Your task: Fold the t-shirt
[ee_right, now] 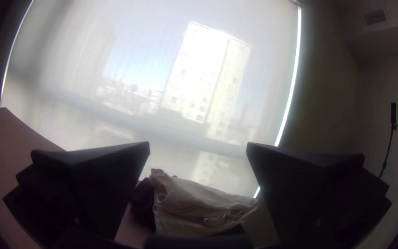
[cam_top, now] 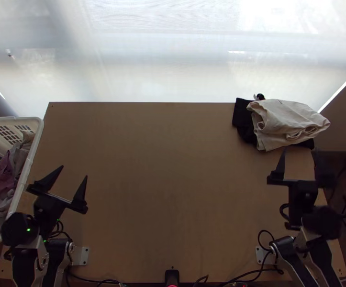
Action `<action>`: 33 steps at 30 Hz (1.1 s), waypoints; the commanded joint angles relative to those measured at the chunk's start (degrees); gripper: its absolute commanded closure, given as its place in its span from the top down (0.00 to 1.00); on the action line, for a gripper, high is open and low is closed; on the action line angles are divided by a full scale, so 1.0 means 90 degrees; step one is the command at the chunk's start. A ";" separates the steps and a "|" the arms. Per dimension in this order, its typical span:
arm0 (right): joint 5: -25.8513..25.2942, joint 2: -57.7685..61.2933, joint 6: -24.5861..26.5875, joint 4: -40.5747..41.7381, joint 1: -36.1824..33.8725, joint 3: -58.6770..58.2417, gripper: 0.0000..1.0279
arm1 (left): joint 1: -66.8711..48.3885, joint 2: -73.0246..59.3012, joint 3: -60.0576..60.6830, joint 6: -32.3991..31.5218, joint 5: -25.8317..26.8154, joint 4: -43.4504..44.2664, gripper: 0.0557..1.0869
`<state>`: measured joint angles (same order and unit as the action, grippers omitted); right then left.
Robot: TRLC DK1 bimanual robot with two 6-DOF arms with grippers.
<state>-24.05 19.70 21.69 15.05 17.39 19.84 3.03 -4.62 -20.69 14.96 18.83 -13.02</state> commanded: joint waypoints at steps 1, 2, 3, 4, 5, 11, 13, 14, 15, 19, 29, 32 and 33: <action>-0.0072 -0.1799 -0.0106 0.0213 0.0509 -0.1540 0.95 | -0.0727 0.0514 0.1488 0.0330 0.0076 0.0841 0.95; -0.0072 -0.1838 -0.0262 -0.0012 0.0461 -0.1550 0.95 | -0.0903 0.0523 0.1595 0.0320 0.0056 0.0860 0.95; -0.0072 -0.1916 -0.0320 -0.0266 0.0431 -0.1559 0.95 | -0.0981 0.0523 0.1674 0.0330 0.0027 0.0860 0.95; -0.0072 -0.1984 -0.0350 -0.0442 0.0431 -0.1569 0.95 | -0.0981 0.0523 0.1722 0.0330 0.0027 0.0860 0.95; -0.0072 -0.2043 -0.0467 -0.0588 0.0441 -0.1569 0.95 | -0.0981 0.0533 0.1771 0.0388 0.0027 0.0831 0.95; -0.0072 -0.2199 -0.0623 -0.1408 0.0470 -0.1589 0.95 | -0.0844 0.0533 0.1801 0.0828 0.0017 0.0255 0.95; -0.0062 -0.2209 -0.0623 -0.1858 0.0470 -0.1589 0.96 | -0.0668 0.0533 0.1801 0.1023 0.0017 0.0001 0.95; -0.0062 -0.2209 -0.0623 -0.2102 0.0470 -0.1589 0.96 | -0.0639 0.0533 0.1801 0.1140 0.0017 -0.0107 0.95; -0.0062 -0.2209 -0.0633 -0.2365 0.0500 -0.1589 0.96 | -0.0590 0.0533 0.1801 0.1160 0.0017 -0.0204 0.95; -0.0032 -0.2209 -0.0633 -0.2473 0.0451 -0.1598 0.96 | -0.0551 0.0533 0.1781 0.1619 0.0017 -0.0566 0.95; 0.0153 -0.2199 -0.0672 -0.2561 0.0412 -0.1608 0.96 | -0.0405 0.0523 0.1762 0.1668 0.0017 -0.0732 0.95; 0.0163 -0.2199 -0.0672 -0.2561 0.0412 -0.1608 0.96 | -0.0405 0.0523 0.1762 0.1668 0.0017 -0.0732 0.95; 0.0163 -0.2199 -0.0672 -0.2561 0.0412 -0.1608 0.96 | -0.0405 0.0523 0.1762 0.1668 0.0017 -0.0732 0.95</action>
<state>-22.94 -0.01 15.66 -7.46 21.34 5.43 -0.99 0.08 -4.97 29.65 19.00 -18.68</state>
